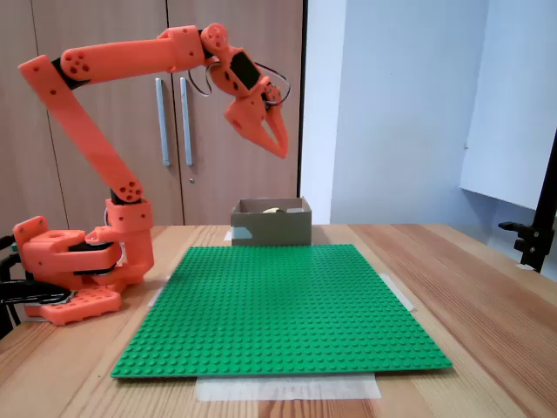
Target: Pick the ball and put it in the box.
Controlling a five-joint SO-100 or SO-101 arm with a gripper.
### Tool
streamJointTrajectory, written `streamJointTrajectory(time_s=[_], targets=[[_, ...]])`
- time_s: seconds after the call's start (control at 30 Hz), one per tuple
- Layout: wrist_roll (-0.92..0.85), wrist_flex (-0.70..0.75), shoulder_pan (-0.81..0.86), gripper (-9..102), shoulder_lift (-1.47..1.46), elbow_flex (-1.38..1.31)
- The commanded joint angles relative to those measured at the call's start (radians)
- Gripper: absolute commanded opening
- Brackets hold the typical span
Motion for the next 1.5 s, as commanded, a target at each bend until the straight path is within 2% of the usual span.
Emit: streamJointTrajectory(time_s=[0.0,0.33,0.73,1.13,1.47], targets=[[-0.011,-0.038,0.063,-1,0.077,0.023],[0.029,-0.109,0.256,-1,0.143,0.081],[0.049,-0.199,0.405,-1,0.308,0.288],[0.117,-0.242,0.518,-1,0.480,0.520],[0.118,-0.287,0.525,-1,0.618,0.744]])
